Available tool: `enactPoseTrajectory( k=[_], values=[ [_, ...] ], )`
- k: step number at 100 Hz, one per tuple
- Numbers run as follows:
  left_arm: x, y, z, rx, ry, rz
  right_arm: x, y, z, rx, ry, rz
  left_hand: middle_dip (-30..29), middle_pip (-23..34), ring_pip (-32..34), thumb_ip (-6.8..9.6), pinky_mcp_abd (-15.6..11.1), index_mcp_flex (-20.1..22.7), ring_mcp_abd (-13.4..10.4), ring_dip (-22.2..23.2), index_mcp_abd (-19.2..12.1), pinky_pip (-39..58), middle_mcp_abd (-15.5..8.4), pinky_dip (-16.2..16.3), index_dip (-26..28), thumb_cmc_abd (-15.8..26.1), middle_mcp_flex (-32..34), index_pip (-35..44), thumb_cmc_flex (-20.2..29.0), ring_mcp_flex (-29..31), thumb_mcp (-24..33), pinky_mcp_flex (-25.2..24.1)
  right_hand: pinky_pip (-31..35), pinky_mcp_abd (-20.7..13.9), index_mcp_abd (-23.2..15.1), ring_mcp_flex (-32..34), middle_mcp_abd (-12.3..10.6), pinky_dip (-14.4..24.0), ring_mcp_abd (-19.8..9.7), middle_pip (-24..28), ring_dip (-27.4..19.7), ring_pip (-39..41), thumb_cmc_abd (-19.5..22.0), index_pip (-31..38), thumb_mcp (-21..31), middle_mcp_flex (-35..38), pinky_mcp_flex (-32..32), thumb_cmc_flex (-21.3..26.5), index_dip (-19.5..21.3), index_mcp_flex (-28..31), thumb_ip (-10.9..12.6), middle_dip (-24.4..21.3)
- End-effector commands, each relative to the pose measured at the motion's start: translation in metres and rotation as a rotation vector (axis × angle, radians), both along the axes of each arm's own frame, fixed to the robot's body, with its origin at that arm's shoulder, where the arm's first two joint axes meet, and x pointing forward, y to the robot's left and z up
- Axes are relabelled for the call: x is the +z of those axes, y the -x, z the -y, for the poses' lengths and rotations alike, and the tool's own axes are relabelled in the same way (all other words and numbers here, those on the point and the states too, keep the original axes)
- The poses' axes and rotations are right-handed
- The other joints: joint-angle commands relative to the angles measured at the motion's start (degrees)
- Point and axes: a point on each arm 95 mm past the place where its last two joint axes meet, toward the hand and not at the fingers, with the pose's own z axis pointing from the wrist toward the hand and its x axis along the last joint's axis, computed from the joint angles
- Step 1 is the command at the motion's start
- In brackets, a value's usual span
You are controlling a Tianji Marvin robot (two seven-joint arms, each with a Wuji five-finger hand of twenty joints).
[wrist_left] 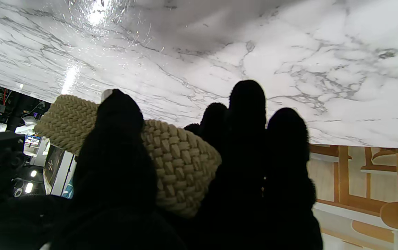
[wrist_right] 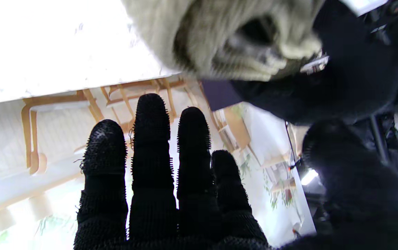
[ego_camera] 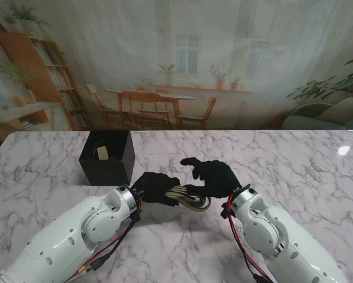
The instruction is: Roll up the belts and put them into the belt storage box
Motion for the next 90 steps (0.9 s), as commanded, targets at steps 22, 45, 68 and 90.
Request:
enactPoseTrajectory(
  k=[22,45,68,90],
  values=[
    [0.014,0.008,-0.013,-0.018,-0.031,0.054,0.015,0.001,0.043,-0.144,0.107,0.046,0.58,1.06,0.34,0.87,-1.98,6.12,0.48,-0.89,-8.58,1.32,-3.43,-0.99,0.41,6.54,5.30,7.61,7.06,0.58,10.24,0.23,-8.65,2.43,-6.20,-11.00,3.60,-2.51,2.76,-16.63,-9.09,-13.34,4.73,-5.19,-5.25,-8.25,-10.19,-0.14,3.79,7.52,2.15,-9.93],
    [0.044,0.014,-0.030,-0.029,-0.034,0.138,-0.010,-0.011,0.079,-0.313,0.182,0.006,0.69,0.89,0.24,0.85,-2.17,5.88,0.30,-0.86,-8.69,1.36,-3.67,-0.87,0.56,6.81,5.11,7.46,7.11,0.44,10.02,-0.03,-11.37,-1.39,-6.16,-16.30,3.47,-5.75,2.52,-20.64,-13.68,-18.20,4.87,-7.83,-5.82,-11.80,-12.84,0.50,4.61,8.05,2.22,-13.94],
    [0.080,0.008,-0.050,-0.016,-0.045,0.233,-0.045,-0.024,0.100,-0.386,0.135,-0.057,0.73,0.79,0.16,0.89,-2.28,5.65,0.19,-0.83,-8.72,1.40,-3.75,-0.81,0.72,7.03,4.93,7.32,7.08,0.31,9.77,-0.09,-12.19,-3.07,-6.78,-19.09,2.76,-6.89,0.63,-19.01,-14.92,-18.07,3.00,-6.36,-2.01,-13.53,-15.30,2.33,5.74,9.64,2.06,-14.90],
    [0.127,0.005,-0.081,0.026,-0.056,0.346,-0.057,-0.028,0.102,-0.398,0.089,-0.074,0.87,0.72,-0.02,0.95,-2.34,5.39,0.19,-0.79,-8.91,1.34,-3.88,-0.76,1.03,7.30,4.64,7.16,7.20,0.00,9.63,-0.49,-12.27,-3.55,-7.00,-19.17,2.16,-6.99,-0.17,-18.12,-15.18,-17.47,2.77,-5.58,0.60,-13.19,-15.53,1.60,5.96,10.35,1.44,-14.98]
  ],
)
